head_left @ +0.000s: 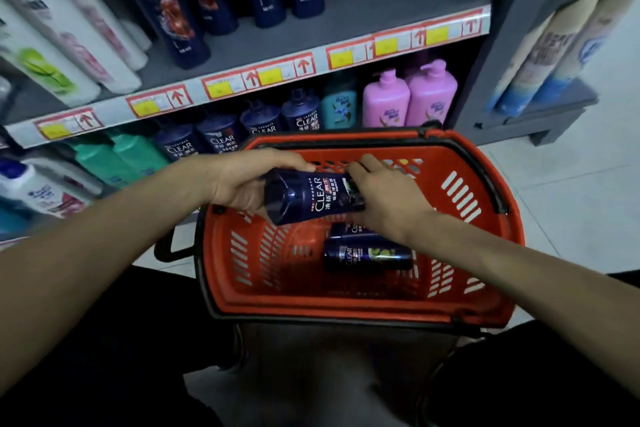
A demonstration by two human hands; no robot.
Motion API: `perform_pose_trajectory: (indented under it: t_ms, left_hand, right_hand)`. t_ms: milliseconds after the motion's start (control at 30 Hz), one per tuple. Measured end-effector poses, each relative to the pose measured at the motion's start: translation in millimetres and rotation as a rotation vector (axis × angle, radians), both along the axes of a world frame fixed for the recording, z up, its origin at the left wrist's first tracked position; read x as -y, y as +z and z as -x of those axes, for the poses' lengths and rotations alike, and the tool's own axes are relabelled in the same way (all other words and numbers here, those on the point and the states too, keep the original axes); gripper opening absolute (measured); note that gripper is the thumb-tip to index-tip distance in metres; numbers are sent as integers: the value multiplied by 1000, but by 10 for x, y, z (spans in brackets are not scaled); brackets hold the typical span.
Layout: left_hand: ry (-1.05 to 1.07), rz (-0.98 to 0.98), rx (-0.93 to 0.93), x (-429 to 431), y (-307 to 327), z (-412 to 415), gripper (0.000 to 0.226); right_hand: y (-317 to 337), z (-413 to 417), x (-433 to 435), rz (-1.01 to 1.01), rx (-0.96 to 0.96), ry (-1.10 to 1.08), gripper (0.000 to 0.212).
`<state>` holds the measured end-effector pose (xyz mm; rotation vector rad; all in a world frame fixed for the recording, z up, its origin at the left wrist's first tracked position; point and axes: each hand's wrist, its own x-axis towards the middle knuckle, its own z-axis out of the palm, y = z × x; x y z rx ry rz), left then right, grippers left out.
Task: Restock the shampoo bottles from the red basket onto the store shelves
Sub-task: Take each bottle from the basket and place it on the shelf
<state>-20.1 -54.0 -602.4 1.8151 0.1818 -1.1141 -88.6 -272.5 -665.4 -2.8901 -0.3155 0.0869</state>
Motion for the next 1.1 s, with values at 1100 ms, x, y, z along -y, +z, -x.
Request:
perform_pose_trajectory:
  t_ms: [1100]
  left_hand:
    - [221,278,574,245,474,-4,27]
  right_hand:
    - [774,-161,-171,-1388,-398,-370,37]
